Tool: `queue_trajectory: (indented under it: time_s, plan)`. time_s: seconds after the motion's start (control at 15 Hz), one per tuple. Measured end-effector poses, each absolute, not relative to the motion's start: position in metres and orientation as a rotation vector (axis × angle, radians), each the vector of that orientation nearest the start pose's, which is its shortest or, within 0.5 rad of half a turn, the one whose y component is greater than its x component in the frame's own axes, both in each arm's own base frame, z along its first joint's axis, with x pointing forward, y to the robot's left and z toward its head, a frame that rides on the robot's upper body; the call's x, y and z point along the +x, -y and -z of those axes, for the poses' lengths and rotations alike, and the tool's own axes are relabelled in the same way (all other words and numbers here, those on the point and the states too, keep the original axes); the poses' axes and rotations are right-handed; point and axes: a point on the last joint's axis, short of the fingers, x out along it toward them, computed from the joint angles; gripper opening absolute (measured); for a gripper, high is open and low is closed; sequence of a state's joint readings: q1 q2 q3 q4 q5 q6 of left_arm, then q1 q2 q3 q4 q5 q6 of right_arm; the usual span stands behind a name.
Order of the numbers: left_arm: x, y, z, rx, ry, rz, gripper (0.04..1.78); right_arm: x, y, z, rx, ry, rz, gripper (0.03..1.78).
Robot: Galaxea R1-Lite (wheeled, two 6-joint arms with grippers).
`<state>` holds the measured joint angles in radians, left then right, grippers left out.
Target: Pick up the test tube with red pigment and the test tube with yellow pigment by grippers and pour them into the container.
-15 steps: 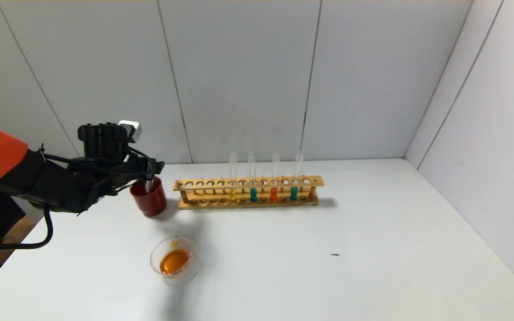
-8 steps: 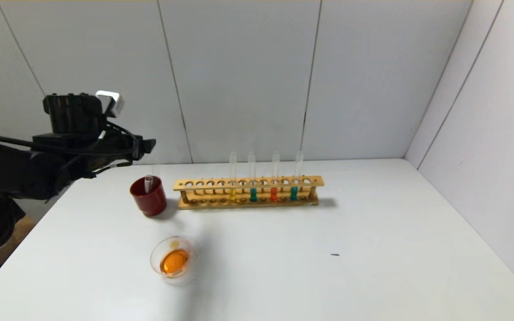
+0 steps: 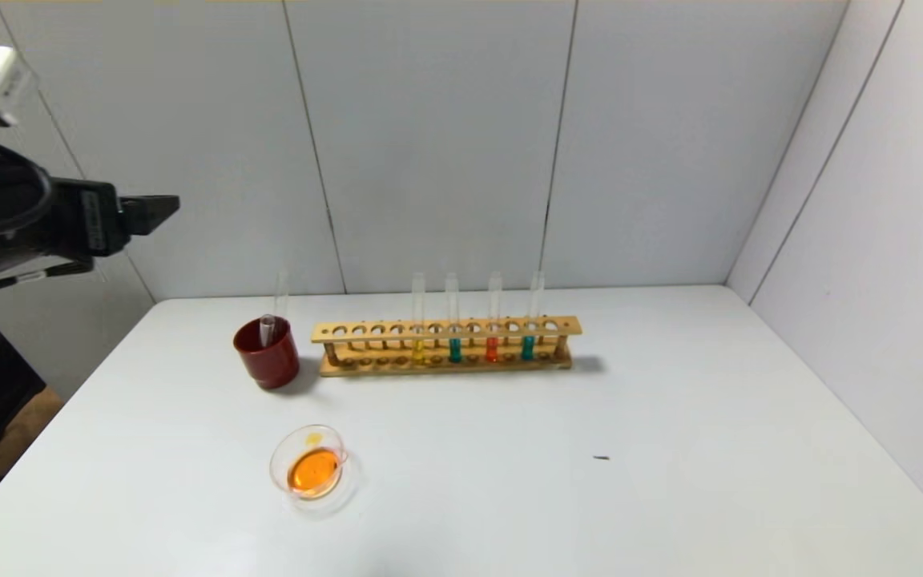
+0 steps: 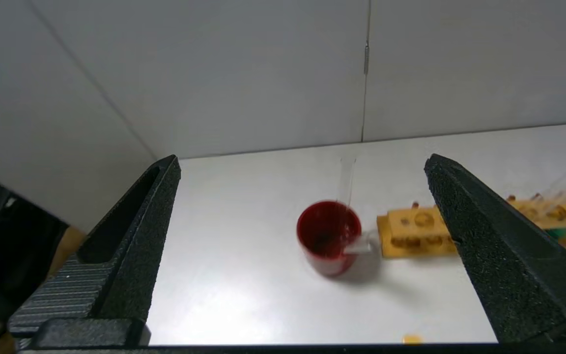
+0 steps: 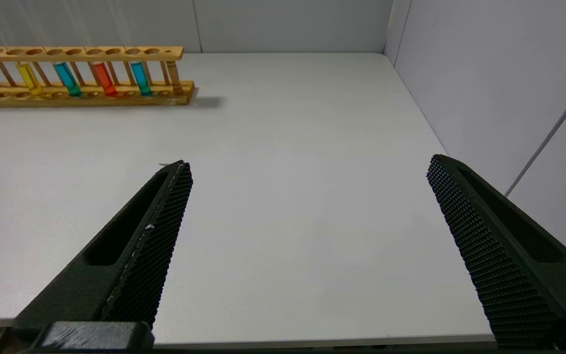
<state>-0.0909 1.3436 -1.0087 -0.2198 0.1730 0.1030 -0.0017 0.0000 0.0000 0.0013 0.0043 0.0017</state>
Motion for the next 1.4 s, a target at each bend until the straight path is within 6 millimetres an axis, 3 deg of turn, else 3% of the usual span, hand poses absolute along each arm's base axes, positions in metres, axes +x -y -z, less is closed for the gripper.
queue_trajectory:
  time_s: [0.27,0.53,0.8,0.93,1.07,1.4]
  plan:
    - [0.128,0.007,-0.287,0.117,-0.083,-0.116,1.75,-0.023,0.0,-0.075,0.002,-0.002,-0.003,1.75]
    - [0.039,-0.003,-0.249,0.113,-0.059,-0.15,1.75,-0.023,0.0,-0.075,0.002,-0.002,-0.003,1.75]
    - [-0.024,-0.005,-0.21,0.097,0.078,-0.181,1.75,-0.023,0.0,-0.075,0.002,-0.002,-0.002,1.75]
    - [-0.044,-0.005,-0.19,0.097,0.145,-0.182,1.75,-0.023,0.0,-0.075,0.001,-0.002,-0.002,1.75]
    - [-0.048,-0.003,-0.162,0.124,0.145,-0.122,1.75,-0.023,0.0,-0.075,0.001,-0.002,-0.002,1.75]
    - [-0.028,0.0,-0.092,0.126,0.028,-0.005,1.75,-0.023,0.0,-0.075,0.002,-0.002,-0.003,1.75]
